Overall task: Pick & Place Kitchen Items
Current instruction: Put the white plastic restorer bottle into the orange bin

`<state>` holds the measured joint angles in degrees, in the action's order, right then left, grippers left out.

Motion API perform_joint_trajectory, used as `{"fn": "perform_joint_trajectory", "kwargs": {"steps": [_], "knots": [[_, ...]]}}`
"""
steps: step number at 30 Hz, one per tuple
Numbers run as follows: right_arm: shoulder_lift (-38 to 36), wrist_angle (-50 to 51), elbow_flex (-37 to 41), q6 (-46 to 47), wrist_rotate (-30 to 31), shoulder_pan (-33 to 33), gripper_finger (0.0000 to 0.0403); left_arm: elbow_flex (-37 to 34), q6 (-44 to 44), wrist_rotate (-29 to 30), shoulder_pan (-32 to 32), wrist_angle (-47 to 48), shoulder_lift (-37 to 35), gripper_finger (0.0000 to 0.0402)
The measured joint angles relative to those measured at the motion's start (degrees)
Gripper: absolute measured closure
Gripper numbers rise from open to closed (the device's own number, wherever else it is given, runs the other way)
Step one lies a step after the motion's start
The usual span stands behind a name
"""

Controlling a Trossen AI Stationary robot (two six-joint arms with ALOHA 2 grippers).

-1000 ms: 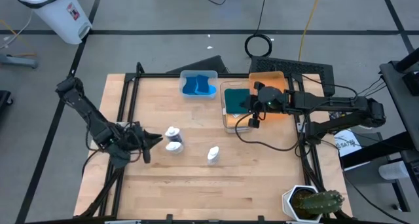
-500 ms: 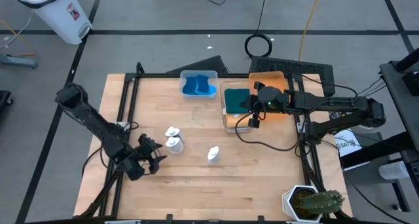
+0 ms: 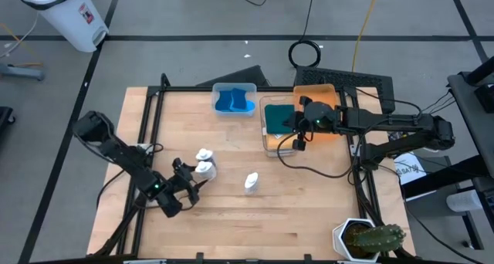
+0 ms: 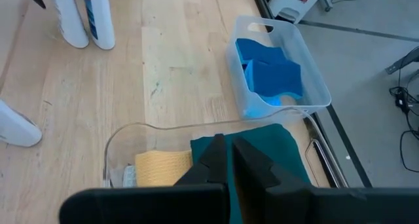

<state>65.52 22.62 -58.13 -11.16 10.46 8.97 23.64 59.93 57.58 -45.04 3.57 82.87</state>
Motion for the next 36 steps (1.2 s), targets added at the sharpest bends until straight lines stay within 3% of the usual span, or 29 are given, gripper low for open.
{"fn": "perform_joint_trajectory", "kwargs": {"steps": [4, 9, 15, 19, 24, 28, 31, 36], "knots": [[0.0, -0.45, 0.0, 0.0, -0.02, 0.0, 0.0403, 0.02, -5.23, -0.16, 2.92, -6.92, 2.69, 0.0133], [0.0, -1.08, 0.0, 0.0, -0.12, -0.07, 0.0403, 0.02, -14.59, -5.47, 6.6, -15.85, 5.31, 0.0164], [0.02, -2.27, 0.38, 1.84, -0.33, -0.13, 0.0403, 0.02, -23.82, -16.34, 9.47, -27.63, 5.68, 0.0257], [0.04, -9.48, 4.18, 1.48, -4.98, -0.13, 0.0403, 0.25, -26.91, -22.18, 12.4, -33.58, 4.57, 0.0311], [0.37, -19.46, 7.59, 2.2, -10.7, -0.16, 0.0403, 2.92, -28.9, -25.93, 16.15, -30.37, 1.32, 0.0311], [0.55, -23.09, 7.2, 4.14, -10.6, -1.08, 0.0388, 6.58, -34.13, -26.9, 19.1, -22.72, -1.94, 0.0311], [0.96, -24.1, 5.97, 1.93, -10.73, -2.58, 0.0351, 9.78, -37.88, -29.01, 22.42, -17.74, -3.1, 0.0311], [0.94, -24.79, 2.92, 1.41, -10.61, -5.64, 0.0249, 13.81, -43.91, -35.46, 28.19, -15.15, -3.08, 0.0311]]}}
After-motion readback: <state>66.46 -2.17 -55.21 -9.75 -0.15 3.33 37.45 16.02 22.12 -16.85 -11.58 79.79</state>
